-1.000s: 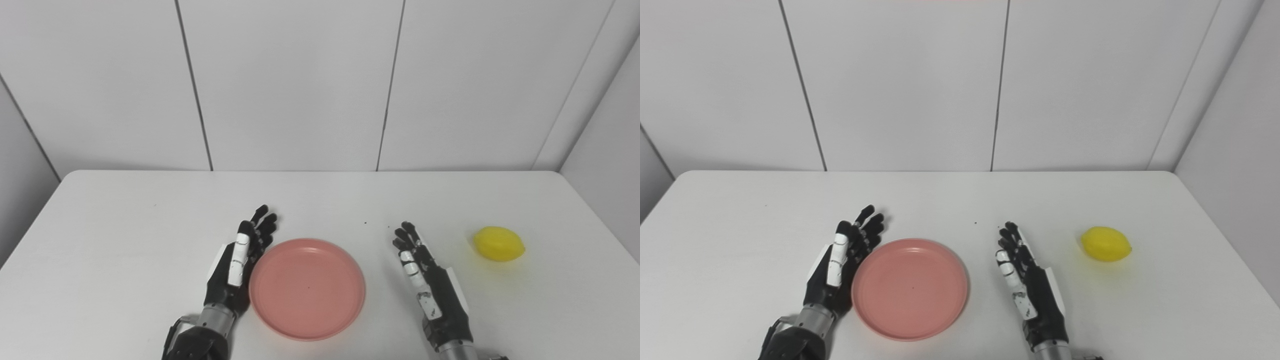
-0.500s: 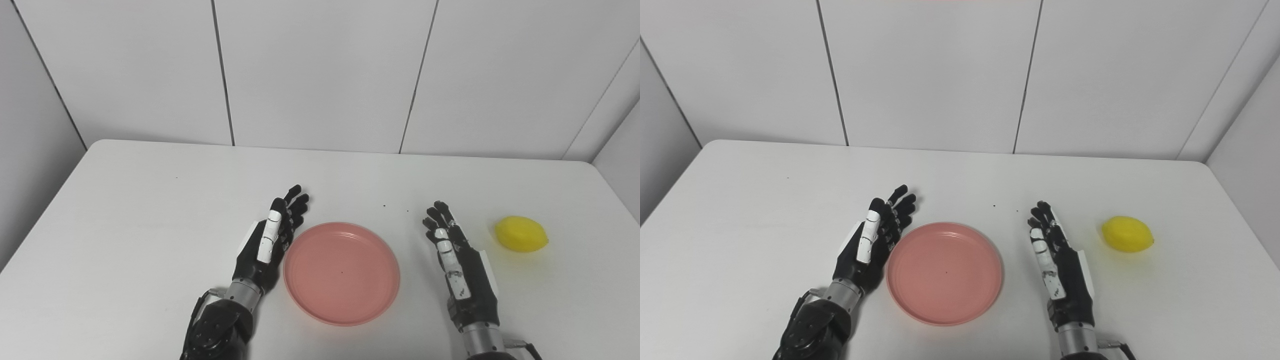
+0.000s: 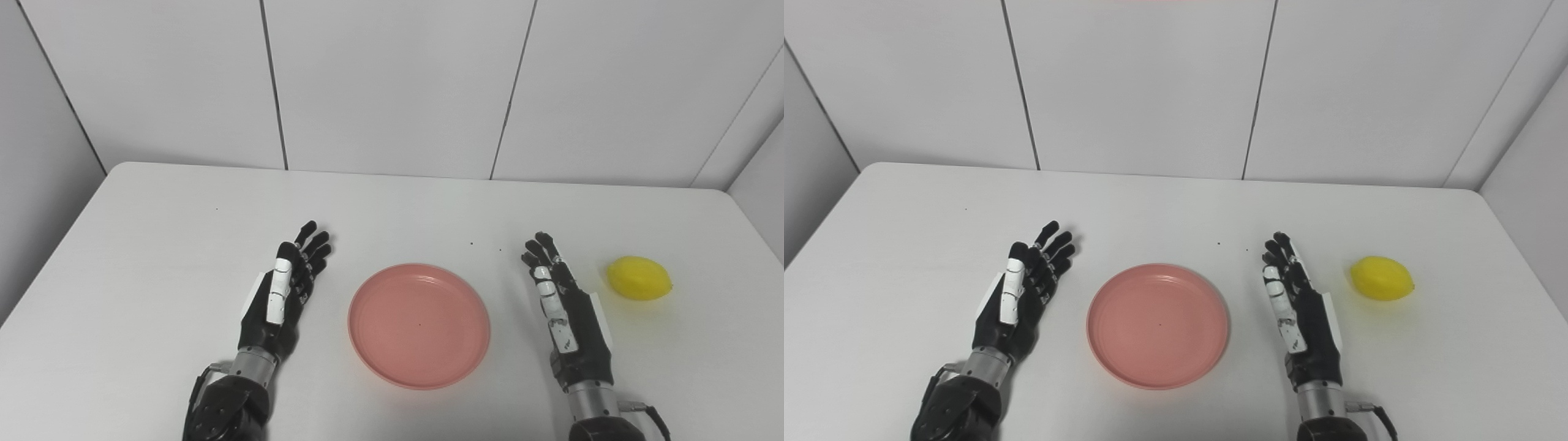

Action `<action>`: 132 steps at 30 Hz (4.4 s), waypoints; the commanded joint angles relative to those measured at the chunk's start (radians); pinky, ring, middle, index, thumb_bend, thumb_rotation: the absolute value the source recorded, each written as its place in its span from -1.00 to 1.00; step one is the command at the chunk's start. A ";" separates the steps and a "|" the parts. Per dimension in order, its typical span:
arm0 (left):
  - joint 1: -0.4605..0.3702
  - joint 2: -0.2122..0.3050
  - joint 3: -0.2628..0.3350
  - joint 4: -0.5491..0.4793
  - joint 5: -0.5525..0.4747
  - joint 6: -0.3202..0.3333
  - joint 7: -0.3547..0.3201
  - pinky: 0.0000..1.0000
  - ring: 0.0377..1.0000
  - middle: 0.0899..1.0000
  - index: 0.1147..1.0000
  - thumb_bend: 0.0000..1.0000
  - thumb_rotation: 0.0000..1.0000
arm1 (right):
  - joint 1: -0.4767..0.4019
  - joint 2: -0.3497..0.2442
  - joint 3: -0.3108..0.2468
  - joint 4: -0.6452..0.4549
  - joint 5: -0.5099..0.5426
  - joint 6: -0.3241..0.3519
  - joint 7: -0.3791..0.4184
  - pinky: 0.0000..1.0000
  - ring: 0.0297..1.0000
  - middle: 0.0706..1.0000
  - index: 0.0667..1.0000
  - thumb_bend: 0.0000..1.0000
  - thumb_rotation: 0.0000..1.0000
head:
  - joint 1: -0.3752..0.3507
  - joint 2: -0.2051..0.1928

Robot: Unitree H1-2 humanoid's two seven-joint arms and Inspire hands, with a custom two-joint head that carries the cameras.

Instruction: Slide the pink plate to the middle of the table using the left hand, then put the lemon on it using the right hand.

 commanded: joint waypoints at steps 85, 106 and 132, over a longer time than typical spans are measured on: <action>0.030 0.166 0.130 0.171 -0.181 -0.116 -0.129 0.83 0.77 0.73 0.68 0.70 0.87 | -0.236 -0.526 -0.005 0.050 -0.576 0.447 0.260 0.53 0.69 0.72 0.68 0.81 -0.37 | -0.338 -0.039; 0.037 0.168 0.123 0.159 -0.184 -0.107 -0.132 0.82 0.77 0.75 0.69 0.69 0.88 | -0.251 -0.513 0.039 0.073 -0.682 0.448 0.401 0.39 0.62 0.70 0.67 0.84 -0.46 | -0.337 -0.035; 0.040 0.160 0.121 0.149 -0.185 -0.118 -0.145 0.78 0.75 0.75 0.69 0.60 0.88 | -0.224 -0.447 0.026 0.087 -0.569 0.350 0.132 -0.14 -0.01 0.06 0.21 0.10 -0.94 | -0.336 -0.028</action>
